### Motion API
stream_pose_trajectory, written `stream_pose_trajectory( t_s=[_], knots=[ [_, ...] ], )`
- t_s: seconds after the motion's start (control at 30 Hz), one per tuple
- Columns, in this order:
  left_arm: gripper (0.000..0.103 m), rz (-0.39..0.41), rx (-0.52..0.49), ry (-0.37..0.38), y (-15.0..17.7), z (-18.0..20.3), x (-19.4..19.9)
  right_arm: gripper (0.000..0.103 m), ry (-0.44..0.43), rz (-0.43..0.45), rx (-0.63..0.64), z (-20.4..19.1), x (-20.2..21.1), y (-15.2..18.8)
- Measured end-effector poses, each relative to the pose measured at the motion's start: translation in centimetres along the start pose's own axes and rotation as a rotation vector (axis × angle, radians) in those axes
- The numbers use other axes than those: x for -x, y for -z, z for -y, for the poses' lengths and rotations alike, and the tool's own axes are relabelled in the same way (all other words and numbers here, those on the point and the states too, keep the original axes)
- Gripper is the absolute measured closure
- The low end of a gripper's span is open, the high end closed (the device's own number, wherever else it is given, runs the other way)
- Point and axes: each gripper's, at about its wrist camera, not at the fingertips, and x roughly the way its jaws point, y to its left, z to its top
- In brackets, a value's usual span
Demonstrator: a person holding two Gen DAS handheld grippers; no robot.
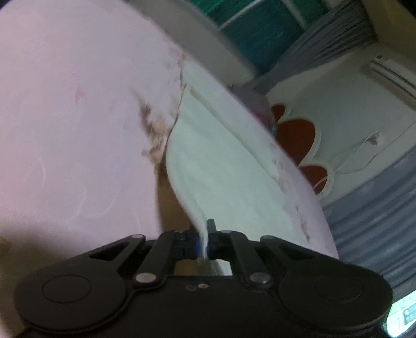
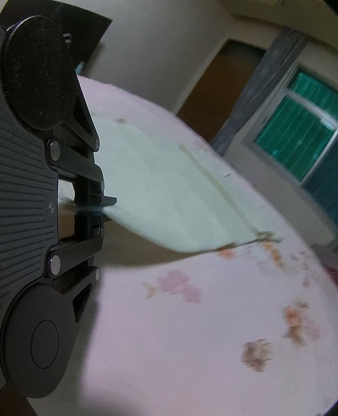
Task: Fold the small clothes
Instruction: 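Grasp the edge of the folded green sweater with both grippers, then lift and fold the held edge over the sweater with both grippers, release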
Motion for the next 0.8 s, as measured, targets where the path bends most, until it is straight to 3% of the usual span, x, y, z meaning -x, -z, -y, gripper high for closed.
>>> stream_pose_trajectory(
  t_s=[0.07,0.13,0.2,0.23,0.37,0.53,0.67,0.8],
  knots=[
    [0.099,-0.015,-0.033,-0.073,0.0,0.2,-0.3,0.1,-0.012,0.036,0.013,-0.6,0.8,-0.2],
    [0.099,-0.068,-0.035,-0.143,0.3,-0.2,-1.4,0.1,0.028,0.009,0.027,-0.3,-0.2,-0.3],
    [0.099,-0.041,0.01,-0.113,0.0,-0.2,-0.9,0.1,0.113,-0.079,0.054,0.3,-2.1,-0.1],
    [0.099,-0.017,0.015,-0.093,-0.4,0.2,-0.4,0.1,0.111,-0.079,0.058,0.2,-2.2,-0.2],
    [0.099,0.075,0.023,-0.012,-3.6,2.0,0.5,0.1,0.029,0.021,0.067,-1.9,-0.8,-2.8],
    [0.099,0.18,-0.011,0.071,-10.3,5.9,-1.7,0.1,-0.02,0.125,0.156,-6.0,-1.4,-9.2],
    [0.099,0.215,-0.041,0.13,-16.2,8.4,-5.0,0.1,-0.044,0.199,0.153,-8.1,-3.9,-15.9],
    [0.099,0.208,-0.09,0.109,-22.0,9.9,-10.5,0.1,-0.06,0.231,0.085,-8.9,-7.9,-23.6]
  ],
)
